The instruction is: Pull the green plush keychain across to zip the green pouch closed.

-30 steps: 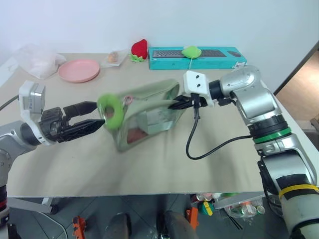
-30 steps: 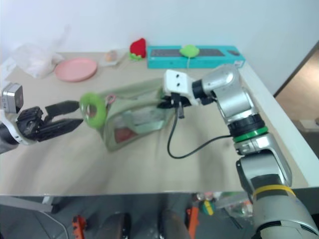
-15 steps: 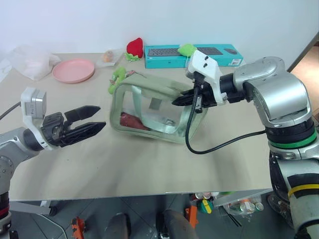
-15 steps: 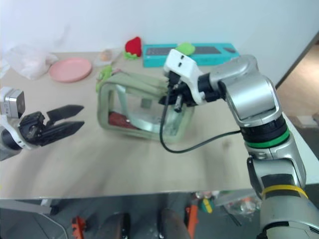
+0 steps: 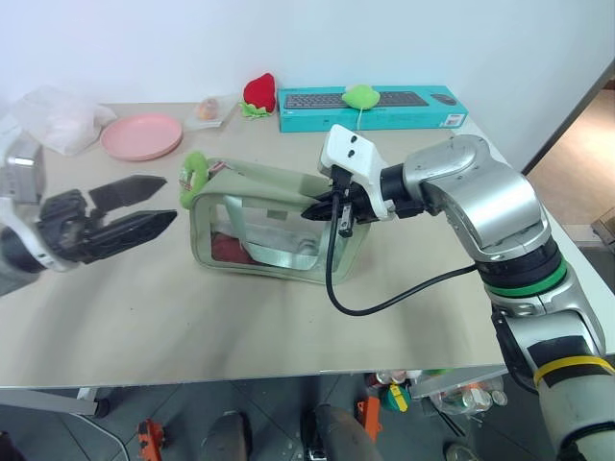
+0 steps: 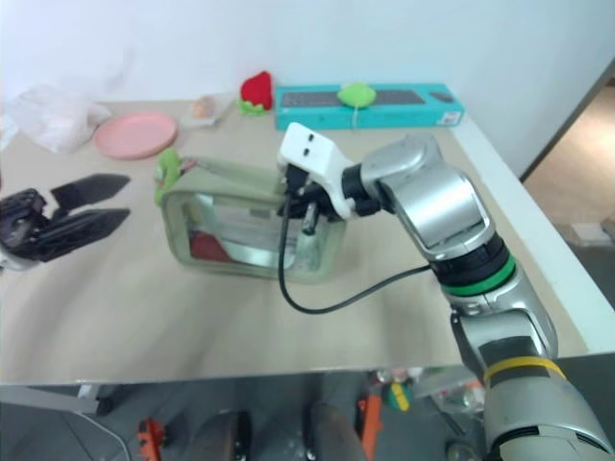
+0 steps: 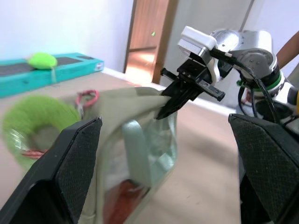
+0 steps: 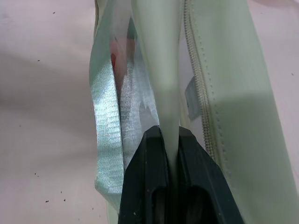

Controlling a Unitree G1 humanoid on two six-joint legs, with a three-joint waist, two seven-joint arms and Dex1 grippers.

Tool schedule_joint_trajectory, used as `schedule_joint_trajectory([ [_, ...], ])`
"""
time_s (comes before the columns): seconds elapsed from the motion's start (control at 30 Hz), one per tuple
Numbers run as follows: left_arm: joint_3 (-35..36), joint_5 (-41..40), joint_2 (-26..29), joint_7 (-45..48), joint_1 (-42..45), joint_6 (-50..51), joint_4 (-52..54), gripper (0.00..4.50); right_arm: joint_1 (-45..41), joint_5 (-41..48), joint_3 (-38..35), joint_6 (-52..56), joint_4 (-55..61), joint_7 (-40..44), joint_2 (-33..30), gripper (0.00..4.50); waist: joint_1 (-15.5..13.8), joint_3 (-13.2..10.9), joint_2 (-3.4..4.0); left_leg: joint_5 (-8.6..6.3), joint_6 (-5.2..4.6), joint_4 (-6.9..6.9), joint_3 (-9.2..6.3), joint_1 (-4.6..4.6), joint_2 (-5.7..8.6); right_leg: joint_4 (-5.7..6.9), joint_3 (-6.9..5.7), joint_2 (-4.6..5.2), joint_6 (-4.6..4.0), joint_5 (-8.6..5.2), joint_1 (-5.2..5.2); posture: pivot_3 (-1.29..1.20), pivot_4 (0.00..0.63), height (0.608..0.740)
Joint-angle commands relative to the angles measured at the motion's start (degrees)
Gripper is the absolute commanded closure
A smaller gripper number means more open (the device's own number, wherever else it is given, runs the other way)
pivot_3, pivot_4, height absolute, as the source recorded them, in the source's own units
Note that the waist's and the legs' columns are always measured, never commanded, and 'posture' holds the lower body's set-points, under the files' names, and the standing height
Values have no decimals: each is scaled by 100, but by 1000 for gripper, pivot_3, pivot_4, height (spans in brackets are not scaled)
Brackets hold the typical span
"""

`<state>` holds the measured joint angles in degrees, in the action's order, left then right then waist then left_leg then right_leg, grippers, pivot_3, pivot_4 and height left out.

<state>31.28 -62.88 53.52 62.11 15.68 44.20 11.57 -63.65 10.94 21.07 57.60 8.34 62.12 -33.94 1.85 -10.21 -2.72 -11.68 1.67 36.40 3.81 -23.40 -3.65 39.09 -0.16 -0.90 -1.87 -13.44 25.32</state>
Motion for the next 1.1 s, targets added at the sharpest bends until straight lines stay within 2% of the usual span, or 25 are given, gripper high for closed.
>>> schedule_joint_trajectory([
  [0.03,189,40,203,197,-80,14,-106,0,-67,62,-84,-128,-45,-80,33,4433,0,0,0,0,0,0,-1,0,0,0,-2,0,0,0,0,0,150,740],
  [0.07,135,63,186,201,-77,-17,-82,0,-65,73,-114,-164,-97,-109,69,4433,0,0,0,0,0,1,-1,-1,0,0,-3,0,-1,0,0,0,150,740],
  [0.1,81,73,153,182,-59,-39,-54,0,-53,97,-148,-201,-125,-120,96,3931,0,0,-1,0,0,2,-1,-1,-1,0,-2,2,-1,1,0,0,150,740],
  [0.13,48,81,129,168,-45,-52,-39,0,-44,117,-170,-229,-143,-127,113,3762,0,0,-1,0,0,2,0,-1,-1,0,-2,2,-1,1,-1,0,150,740],
  [0.23,-106,89,-14,99,-1,-94,50,0,-31,206,-190,-308,-154,-117,151,2869,-1,0,-1,0,0,2,1,-3,0,0,0,5,-1,1,0,0,150,740],
  [0.37,-248,98,-132,78,94,-106,26,0,17,507,-364,-109,-273,-55,181,1456,1,1,-2,0,0,1,2,-5,1,-1,0,6,0,0,0,0,150,740],
  [0.53,-401,133,-210,102,180,-123,-37,0,-179,1820,-1641,423,-420,488,24,1456,-3,0,-1,0,0,1,0,-4,1,-1,0,5,-1,1,0,0,150,740],
  [0.63,-381,98,-251,99,181,-85,-86,0,52,2138,-2313,127,-377,737,-549,1456,-27,-1,1,-1,-1,1,-2,-11,3,-3,-2,6,2,-1,1,0,150,740],
  [0.83,-447,-85,-262,163,229,89,5,0,1290,1779,-2481,-862,-135,654,-1374,1456,-40,3,-6,-16,-11,1,3,2,8,-12,2,10,9,-12,-10,0,150,740],
  [0.97,-670,-43,-262,264,307,120,132,0,1781,1693,-2415,-1089,16,522,-1483,1456,-24,-6,10,-15,-10,1,15,0,7,-8,16,6,11,-8,-1,0,150,740],
  [1.1,-797,-28,-259,291,423,110,92,0,1909,1813,-2293,-1028,257,355,-1350,1456,-11,-7,11,-15,-10,0,13,3,8,-7,16,-5,11,-8,-2,0,150,740],
])
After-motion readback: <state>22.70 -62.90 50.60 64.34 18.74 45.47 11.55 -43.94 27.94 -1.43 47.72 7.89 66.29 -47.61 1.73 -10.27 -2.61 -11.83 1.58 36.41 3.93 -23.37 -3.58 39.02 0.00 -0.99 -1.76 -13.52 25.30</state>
